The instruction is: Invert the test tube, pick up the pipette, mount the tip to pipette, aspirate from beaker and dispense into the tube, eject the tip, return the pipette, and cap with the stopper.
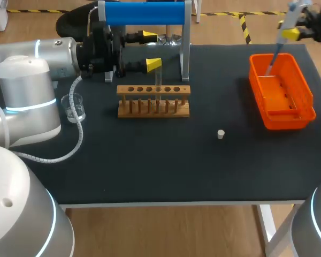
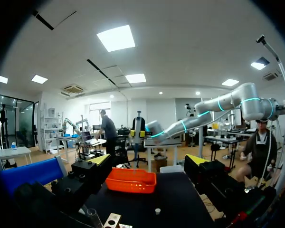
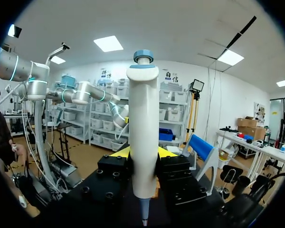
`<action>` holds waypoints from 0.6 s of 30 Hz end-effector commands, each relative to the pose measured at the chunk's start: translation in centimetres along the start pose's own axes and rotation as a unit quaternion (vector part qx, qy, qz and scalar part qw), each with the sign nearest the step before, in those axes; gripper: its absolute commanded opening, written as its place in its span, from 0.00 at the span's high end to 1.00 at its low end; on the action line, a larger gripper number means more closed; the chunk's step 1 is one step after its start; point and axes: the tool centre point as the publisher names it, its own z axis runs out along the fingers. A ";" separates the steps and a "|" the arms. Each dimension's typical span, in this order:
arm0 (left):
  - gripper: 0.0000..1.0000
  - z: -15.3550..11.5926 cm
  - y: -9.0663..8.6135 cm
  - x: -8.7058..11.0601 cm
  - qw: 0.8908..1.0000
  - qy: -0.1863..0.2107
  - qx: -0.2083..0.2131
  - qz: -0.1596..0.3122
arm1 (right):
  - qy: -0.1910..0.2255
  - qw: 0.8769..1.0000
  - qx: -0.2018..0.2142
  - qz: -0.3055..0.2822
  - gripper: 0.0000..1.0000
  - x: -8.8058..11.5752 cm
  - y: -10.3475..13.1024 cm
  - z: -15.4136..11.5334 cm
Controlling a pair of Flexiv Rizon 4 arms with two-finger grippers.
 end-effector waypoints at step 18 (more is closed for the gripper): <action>0.00 0.1 0.0 0.0 1.000 -0.001 0.001 0.001 | 0.006 1.000 -0.002 0.012 1.00 0.3 -2.2 -7.3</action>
